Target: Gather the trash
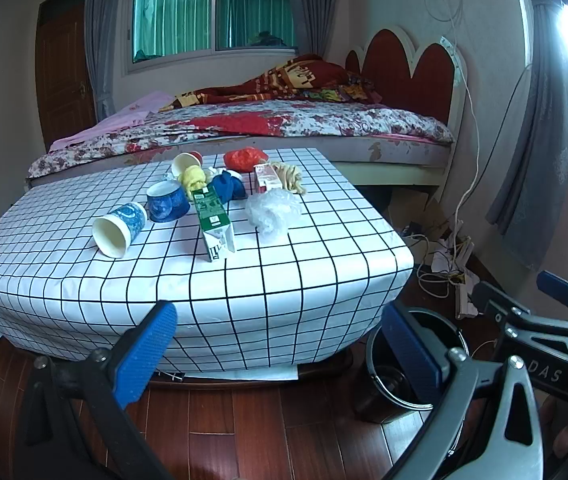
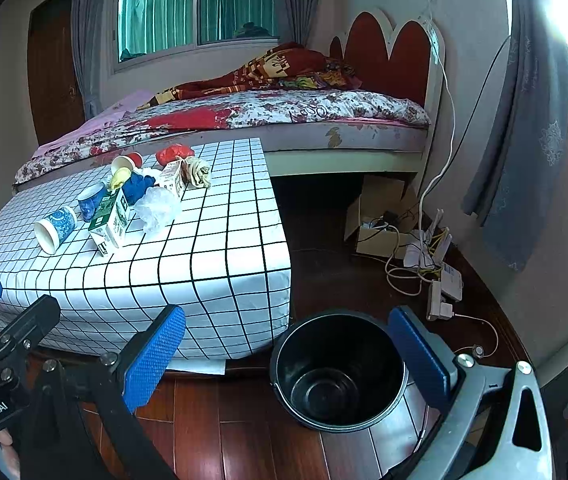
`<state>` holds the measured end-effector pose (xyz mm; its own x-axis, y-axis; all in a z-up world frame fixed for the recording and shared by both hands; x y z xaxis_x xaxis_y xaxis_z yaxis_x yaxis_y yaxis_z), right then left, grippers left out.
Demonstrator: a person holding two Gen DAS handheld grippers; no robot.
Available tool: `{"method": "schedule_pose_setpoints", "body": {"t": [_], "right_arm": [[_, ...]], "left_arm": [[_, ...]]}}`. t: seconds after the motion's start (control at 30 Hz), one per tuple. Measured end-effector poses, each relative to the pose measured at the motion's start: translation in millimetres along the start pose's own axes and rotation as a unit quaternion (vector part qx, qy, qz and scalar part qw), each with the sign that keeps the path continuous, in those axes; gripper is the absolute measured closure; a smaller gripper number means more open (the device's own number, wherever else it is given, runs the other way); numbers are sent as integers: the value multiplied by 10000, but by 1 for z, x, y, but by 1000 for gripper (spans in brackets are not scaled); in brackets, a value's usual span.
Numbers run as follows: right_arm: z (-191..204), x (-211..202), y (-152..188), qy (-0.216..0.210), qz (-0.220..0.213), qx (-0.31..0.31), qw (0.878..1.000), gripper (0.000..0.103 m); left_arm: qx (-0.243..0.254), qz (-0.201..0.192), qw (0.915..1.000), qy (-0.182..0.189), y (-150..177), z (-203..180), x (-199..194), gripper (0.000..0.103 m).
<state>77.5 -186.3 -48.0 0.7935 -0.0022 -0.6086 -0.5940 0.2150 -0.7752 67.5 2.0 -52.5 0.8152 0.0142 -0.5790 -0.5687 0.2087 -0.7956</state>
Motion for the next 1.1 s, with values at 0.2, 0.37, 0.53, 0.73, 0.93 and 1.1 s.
{"method": "schedule_pose_setpoints", "body": {"t": [0.2,0.37,0.53,0.73,0.93,1.1], "right_arm": [[0,1,0,5,9,-5,10000,1],[0,6,-1,-145,72,-8,9999,1],[7,27,-5,-373,161,-125,9991,1],[20,57,-16,-572,170,-377,9975,1],[42,104,-27,-866,365,-517,9942,7],[74,140,-22,-1126,565,-810,9887,16]], "left_arm": [[-18,21,10000,-56,-3,3,2,0],[-91,54,9999,-106,-3,10,11,0],[-163,135,9995,-234,0,30,31,0],[-455,257,9979,-388,0,63,70,1],[-439,424,9968,-523,-12,74,122,8],[-592,628,9951,-489,-14,81,162,20]]}}
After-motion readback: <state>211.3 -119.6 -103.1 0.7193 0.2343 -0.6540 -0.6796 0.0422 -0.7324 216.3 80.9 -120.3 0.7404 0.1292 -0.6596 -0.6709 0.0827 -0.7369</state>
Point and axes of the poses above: each gripper's, at about its wrist camera, not at the fingertips, and x roughly the way its jaws point, z to its left, y to its underside, the point moved 9 cm from there along x, roughly the way its jaws point, and after that the axes turned 14 degrees about x, right-handed, at the moved point
